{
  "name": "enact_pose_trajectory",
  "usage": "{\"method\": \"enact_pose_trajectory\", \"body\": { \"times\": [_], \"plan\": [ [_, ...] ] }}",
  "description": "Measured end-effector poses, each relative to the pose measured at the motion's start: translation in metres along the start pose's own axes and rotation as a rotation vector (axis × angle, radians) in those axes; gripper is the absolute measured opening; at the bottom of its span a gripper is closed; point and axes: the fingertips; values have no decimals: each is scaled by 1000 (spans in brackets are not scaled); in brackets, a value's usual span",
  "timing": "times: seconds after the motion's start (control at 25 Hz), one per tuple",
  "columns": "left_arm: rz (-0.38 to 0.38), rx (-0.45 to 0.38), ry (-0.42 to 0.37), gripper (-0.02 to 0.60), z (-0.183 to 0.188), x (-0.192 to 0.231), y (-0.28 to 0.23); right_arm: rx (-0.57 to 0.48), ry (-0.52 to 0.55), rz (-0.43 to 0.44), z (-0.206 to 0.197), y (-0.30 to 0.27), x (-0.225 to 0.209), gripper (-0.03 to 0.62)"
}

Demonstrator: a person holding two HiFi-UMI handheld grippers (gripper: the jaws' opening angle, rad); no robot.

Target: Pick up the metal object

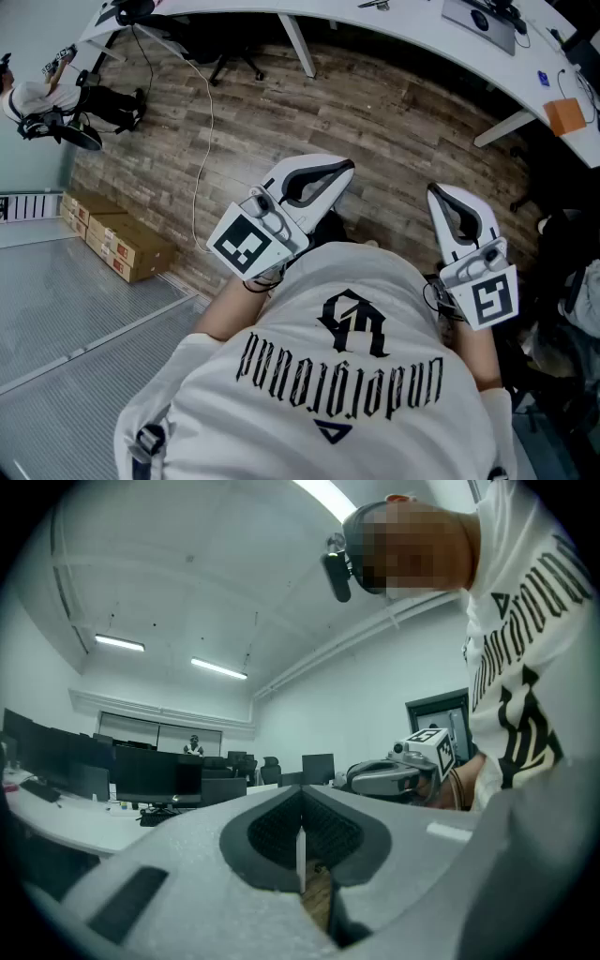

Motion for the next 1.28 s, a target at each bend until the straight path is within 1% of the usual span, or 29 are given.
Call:
{"method": "enact_pose_trajectory", "body": {
  "times": [0.16,0.36,0.52,0.76,0.92,1.0,1.12,1.24,1.28],
  "plan": [
    [0,6,8,15,-1,8,7,2,16,7,2,-10,5,14],
    [0,7,29,15,-5,28,14,7,34,13,1,-34,8,14],
    [-7,13,49,15,-11,52,18,25,12,8,-5,-59,6,14],
    [-26,17,64,15,-19,97,31,46,-6,-28,-10,-107,-3,14],
    [-47,7,54,15,-14,130,48,44,24,-47,-2,-144,-4,14],
    [-60,-12,42,15,-7,147,56,44,24,-61,4,-162,-4,14],
    [-77,-5,39,15,-2,168,69,33,19,-84,14,-185,-3,14],
    [-88,-37,10,15,5,187,80,27,32,-111,18,-203,-4,14],
    [-88,-30,11,15,3,193,84,25,28,-120,19,-208,-4,14]
  ]
}}
Point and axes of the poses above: the fingertips, and each gripper's own axes: y backward along the fingers, x to its left, z out of its top, and after that the axes turned 15 degrees about -z, right-handed
